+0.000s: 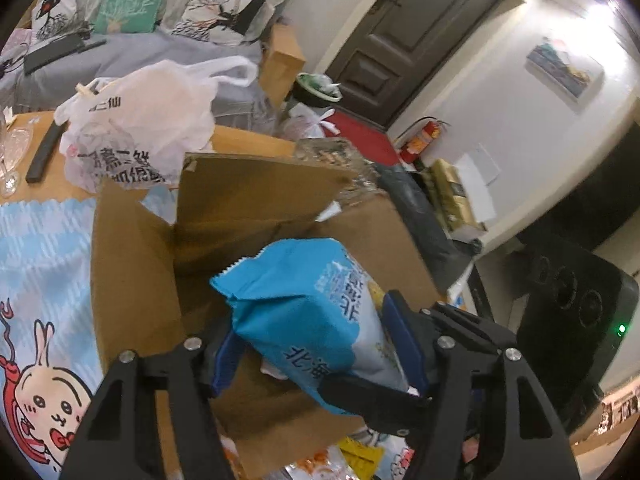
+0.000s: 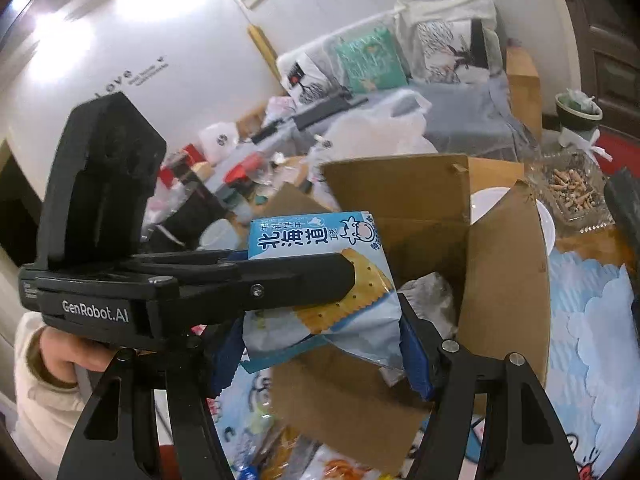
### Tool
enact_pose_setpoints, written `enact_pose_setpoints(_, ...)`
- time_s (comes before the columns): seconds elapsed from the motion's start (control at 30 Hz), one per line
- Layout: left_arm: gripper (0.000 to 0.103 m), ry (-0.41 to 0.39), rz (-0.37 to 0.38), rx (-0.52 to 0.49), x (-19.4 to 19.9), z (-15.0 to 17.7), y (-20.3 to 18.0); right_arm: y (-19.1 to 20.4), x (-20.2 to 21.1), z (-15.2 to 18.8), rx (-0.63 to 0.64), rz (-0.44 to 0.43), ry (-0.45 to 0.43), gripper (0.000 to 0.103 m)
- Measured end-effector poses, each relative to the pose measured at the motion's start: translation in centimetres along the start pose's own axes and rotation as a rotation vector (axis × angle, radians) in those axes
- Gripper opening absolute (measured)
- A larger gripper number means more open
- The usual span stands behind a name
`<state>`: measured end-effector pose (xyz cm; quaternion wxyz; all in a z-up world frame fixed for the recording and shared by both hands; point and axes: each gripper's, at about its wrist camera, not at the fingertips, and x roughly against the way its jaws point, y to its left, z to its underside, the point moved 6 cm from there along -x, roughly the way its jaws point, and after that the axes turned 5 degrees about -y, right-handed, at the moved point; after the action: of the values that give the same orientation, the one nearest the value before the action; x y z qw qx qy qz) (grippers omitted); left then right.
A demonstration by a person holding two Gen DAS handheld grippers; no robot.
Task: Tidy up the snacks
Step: 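Lower the blue cracker pack into the box and open the right gripper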
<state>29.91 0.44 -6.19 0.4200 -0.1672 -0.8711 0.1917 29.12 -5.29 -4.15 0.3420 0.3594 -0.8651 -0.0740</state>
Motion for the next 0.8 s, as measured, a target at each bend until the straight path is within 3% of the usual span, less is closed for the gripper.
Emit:
enact_pose_setpoints(0.13, 0.07, -0.006, -0.129, -0.034, -0.5, -0.5, 0.7, -0.8, -1.7, -0.2, 0.023, 0.067, 0.022, 0.067)
enact_pose_setpoints(0.2, 0.077, -0.023, -0.134, -0.058, -0.2, -0.5, 0.3, -0.8, -2.1, -0.1, 0.054, 0.121, 0.021, 0.075)
enact_pose_setpoints(0.27, 0.088, -0.062, -0.141, -0.102, 0.6, -0.8, -0.4, -0.6, -2.1, 0.0, 0.079, 0.118, 0.013, 0.079)
enact_pose_setpoints(0.33, 0.092, -0.084, -0.176, -0.116, 1.2, -1.0, -0.3, -0.3, -2.1, 0.2, 0.1, 0.115, 0.006, 0.081)
enact_pose_setpoints(0.47, 0.093, -0.116, -0.2, -0.116, 2.8, -1.2, -0.3, 0.3, -1.4, 0.5, 0.141, 0.119, -0.008, 0.085)
enact_pose_setpoints(0.6, 0.1, -0.159, -0.247, -0.187, 5.4, -0.3, -1.2, 0.9, 0.6, 0.9, 0.141, 0.103, -0.071, 0.096)
enact_pose_setpoints(0.8, 0.102, -0.245, -0.294, -0.232, 10.2, 2.6, -2.2, 3.2, 4.1, 3.4, 0.233, 0.097, -0.132, 0.103)
